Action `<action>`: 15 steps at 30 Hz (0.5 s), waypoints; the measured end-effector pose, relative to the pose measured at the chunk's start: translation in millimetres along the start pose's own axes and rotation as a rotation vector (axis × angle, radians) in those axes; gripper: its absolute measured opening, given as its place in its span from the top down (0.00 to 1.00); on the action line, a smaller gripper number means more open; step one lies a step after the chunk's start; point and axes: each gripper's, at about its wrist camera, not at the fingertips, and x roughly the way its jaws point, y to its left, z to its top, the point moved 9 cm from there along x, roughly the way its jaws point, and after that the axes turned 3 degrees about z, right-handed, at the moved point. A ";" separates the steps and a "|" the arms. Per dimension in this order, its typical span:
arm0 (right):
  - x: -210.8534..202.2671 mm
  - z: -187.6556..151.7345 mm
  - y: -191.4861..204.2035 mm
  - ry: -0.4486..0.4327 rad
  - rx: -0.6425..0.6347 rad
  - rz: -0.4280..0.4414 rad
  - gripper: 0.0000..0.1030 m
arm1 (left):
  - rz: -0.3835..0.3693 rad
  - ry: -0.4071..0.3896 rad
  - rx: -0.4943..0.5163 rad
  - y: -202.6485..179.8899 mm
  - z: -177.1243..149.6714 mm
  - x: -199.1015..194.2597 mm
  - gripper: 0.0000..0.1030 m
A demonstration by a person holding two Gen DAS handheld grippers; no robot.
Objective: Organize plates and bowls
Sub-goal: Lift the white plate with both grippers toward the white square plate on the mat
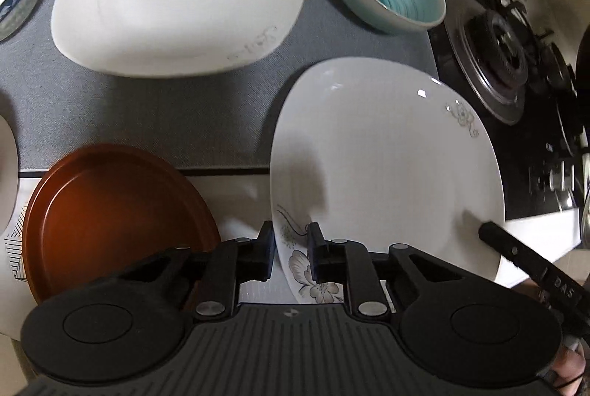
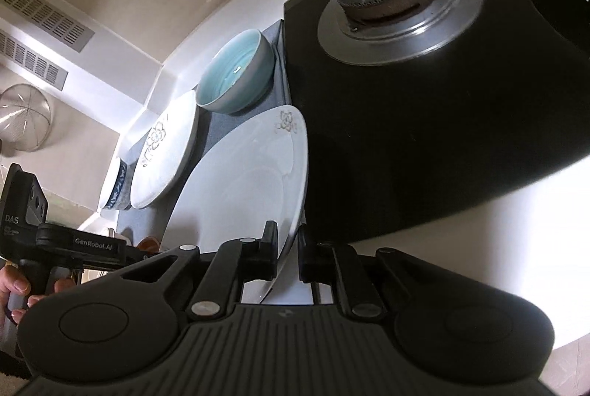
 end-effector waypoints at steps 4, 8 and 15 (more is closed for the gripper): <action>0.8 1.4 -0.6 0.011 0.016 0.008 0.88 | -0.016 -0.006 -0.026 3.5 -1.3 0.0 0.83; -0.8 0.0 -0.4 0.018 0.033 0.018 0.88 | -0.026 -0.012 -0.054 5.9 0.4 -0.7 0.84; -4.2 1.5 -10.6 0.021 0.105 0.070 0.87 | -0.049 -0.032 -0.032 3.2 6.4 -12.2 0.84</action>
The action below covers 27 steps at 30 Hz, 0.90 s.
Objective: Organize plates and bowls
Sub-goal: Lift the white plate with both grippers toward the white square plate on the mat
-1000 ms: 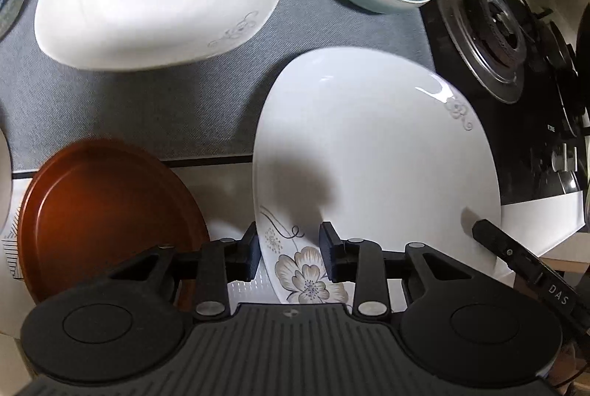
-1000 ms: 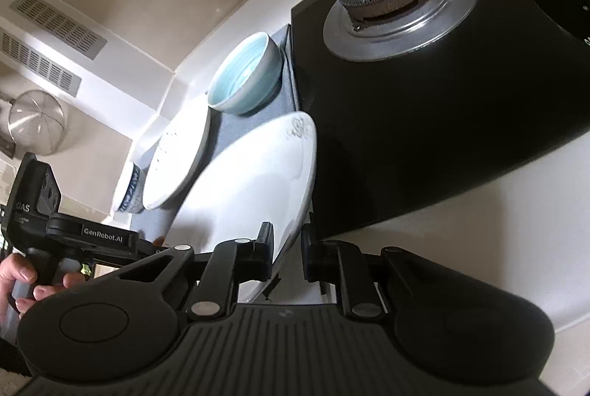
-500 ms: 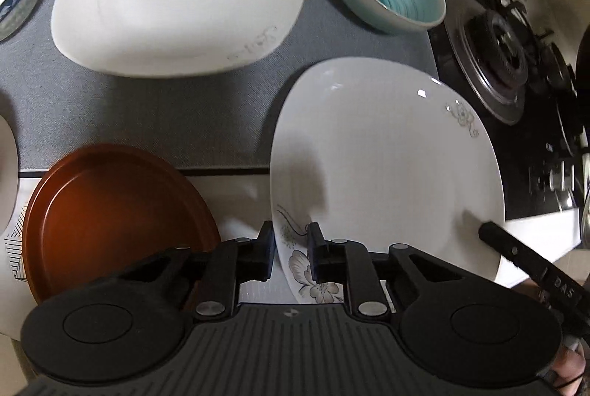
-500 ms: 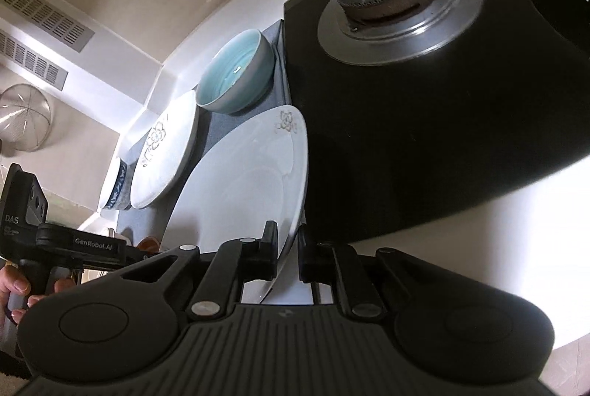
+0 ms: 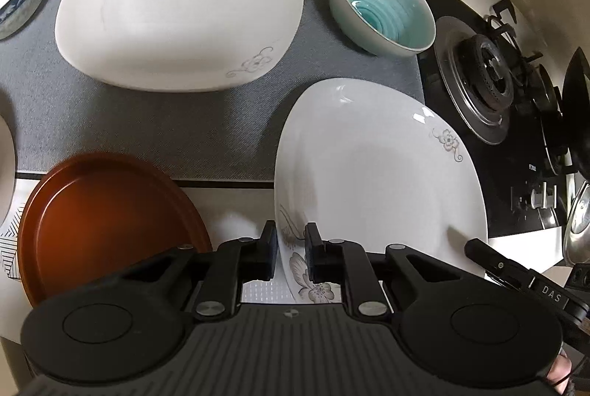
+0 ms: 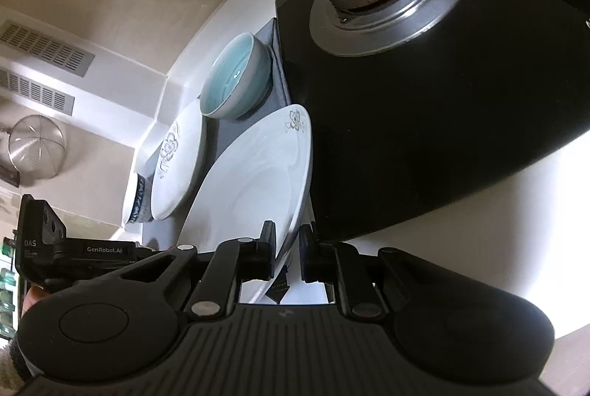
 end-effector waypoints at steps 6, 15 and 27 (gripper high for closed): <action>6.8 0.2 -5.8 0.027 -0.013 -0.018 0.89 | -0.037 0.057 0.026 8.8 -6.4 20.0 0.83; 20.1 -4.8 -11.0 0.094 -0.033 -0.027 0.89 | -0.274 0.122 -0.014 9.5 4.5 37.0 0.54; -2.0 -5.5 4.4 -0.008 -0.018 -0.013 0.85 | -0.179 0.108 0.008 2.1 -7.7 11.5 0.79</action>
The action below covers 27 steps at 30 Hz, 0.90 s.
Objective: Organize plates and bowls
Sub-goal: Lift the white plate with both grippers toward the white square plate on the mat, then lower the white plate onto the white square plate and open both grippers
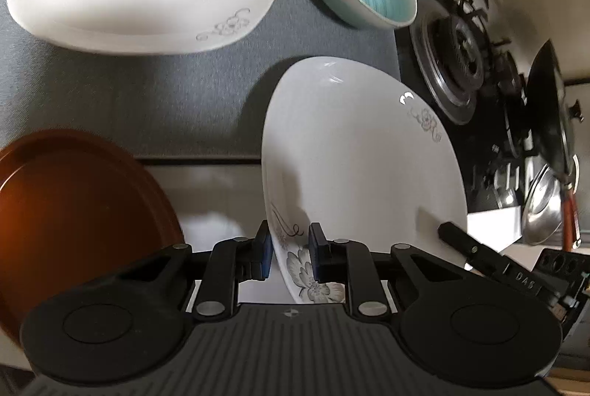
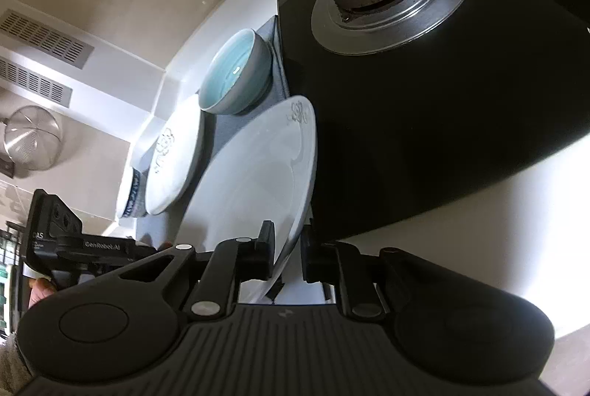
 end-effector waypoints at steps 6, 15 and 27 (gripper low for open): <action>-4.0 -1.9 -2.1 -0.019 0.038 0.031 0.85 | -0.002 -0.015 0.018 -10.1 3.2 -9.3 0.79; -2.7 9.9 28.2 -0.021 -0.023 0.056 0.83 | -0.020 -0.092 0.000 -7.6 11.1 -44.0 0.79; 50.3 15.3 80.8 0.087 -0.095 0.104 0.83 | -0.007 -0.239 -0.109 43.6 19.2 -101.7 0.79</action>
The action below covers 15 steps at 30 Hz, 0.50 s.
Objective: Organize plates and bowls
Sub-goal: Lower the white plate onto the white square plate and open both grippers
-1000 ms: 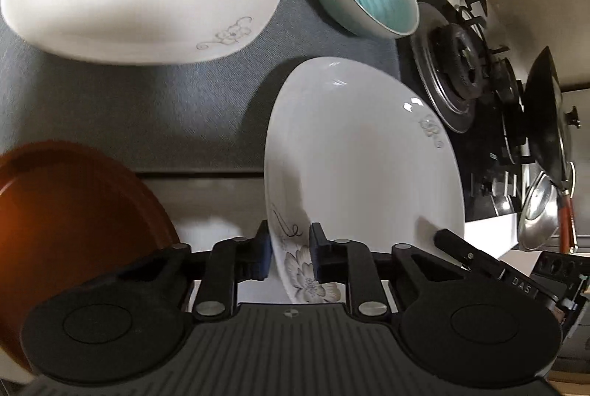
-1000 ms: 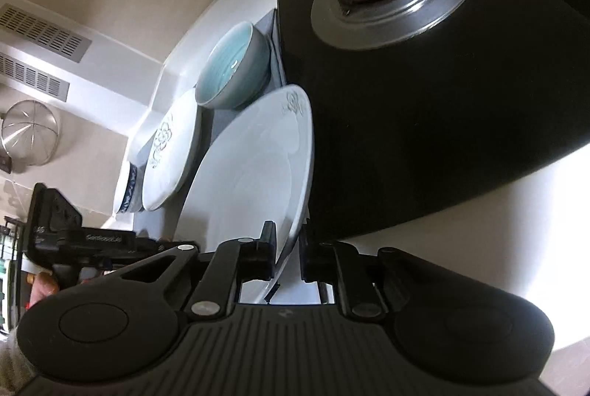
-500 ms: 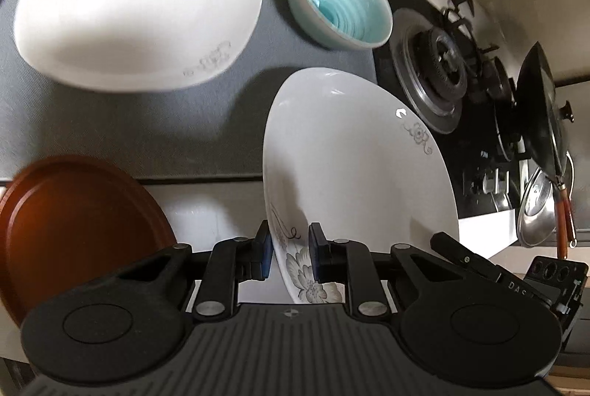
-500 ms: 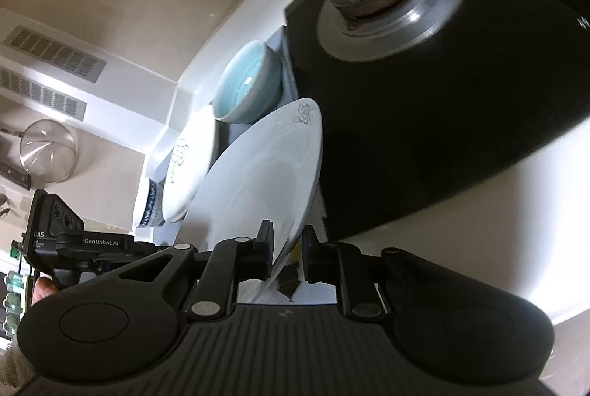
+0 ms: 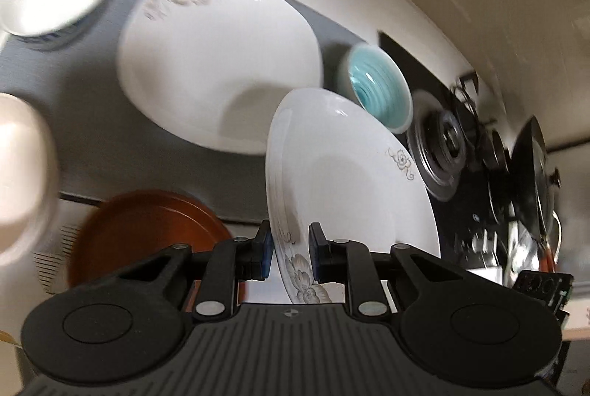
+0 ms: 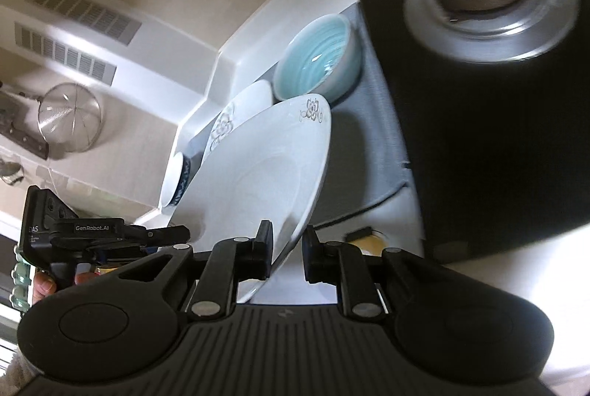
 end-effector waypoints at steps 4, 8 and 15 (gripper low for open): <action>24.8 6.4 12.9 0.033 -0.007 0.007 0.83 | 0.020 -0.036 -0.040 18.7 11.9 -10.0 0.79; 49.2 9.6 25.6 0.077 -0.031 -0.005 0.83 | 0.031 -0.059 -0.063 35.7 23.2 -11.5 0.79; 78.5 11.6 41.2 0.108 -0.073 -0.051 0.83 | 0.053 -0.068 -0.067 62.8 40.1 -8.5 0.79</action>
